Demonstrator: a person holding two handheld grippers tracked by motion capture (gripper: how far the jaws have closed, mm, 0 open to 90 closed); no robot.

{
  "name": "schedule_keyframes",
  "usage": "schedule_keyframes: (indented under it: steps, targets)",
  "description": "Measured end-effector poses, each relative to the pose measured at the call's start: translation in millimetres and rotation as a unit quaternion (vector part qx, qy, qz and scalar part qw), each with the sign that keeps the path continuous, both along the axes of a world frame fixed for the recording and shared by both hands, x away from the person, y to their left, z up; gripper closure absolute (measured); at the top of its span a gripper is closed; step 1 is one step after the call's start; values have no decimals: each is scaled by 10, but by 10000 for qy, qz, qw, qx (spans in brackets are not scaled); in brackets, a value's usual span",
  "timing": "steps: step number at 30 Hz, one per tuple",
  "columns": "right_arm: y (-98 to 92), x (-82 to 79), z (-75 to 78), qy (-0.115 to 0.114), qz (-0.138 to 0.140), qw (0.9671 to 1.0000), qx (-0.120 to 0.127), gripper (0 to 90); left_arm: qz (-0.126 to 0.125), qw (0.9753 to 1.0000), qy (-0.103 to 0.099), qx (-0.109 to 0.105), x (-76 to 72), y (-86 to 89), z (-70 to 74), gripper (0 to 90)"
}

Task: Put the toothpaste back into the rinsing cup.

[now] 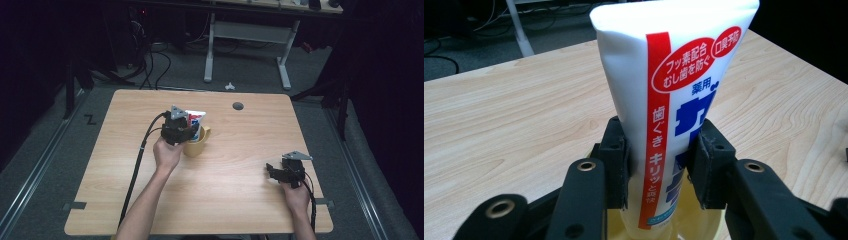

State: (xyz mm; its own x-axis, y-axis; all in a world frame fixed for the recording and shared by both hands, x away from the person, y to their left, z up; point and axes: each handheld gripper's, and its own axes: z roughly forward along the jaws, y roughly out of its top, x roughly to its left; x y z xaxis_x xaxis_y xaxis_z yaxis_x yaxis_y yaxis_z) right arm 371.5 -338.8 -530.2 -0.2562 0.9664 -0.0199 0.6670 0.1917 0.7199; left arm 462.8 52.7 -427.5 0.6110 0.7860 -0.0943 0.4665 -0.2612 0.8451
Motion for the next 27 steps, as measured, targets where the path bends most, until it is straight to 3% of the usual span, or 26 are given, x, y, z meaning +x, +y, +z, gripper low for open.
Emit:
schedule_keyframes:
  steps: [27]
  targets:
    - [0,0,0,0,-1,10000,2,282,94,9999,79,75,26,11,-162,634]
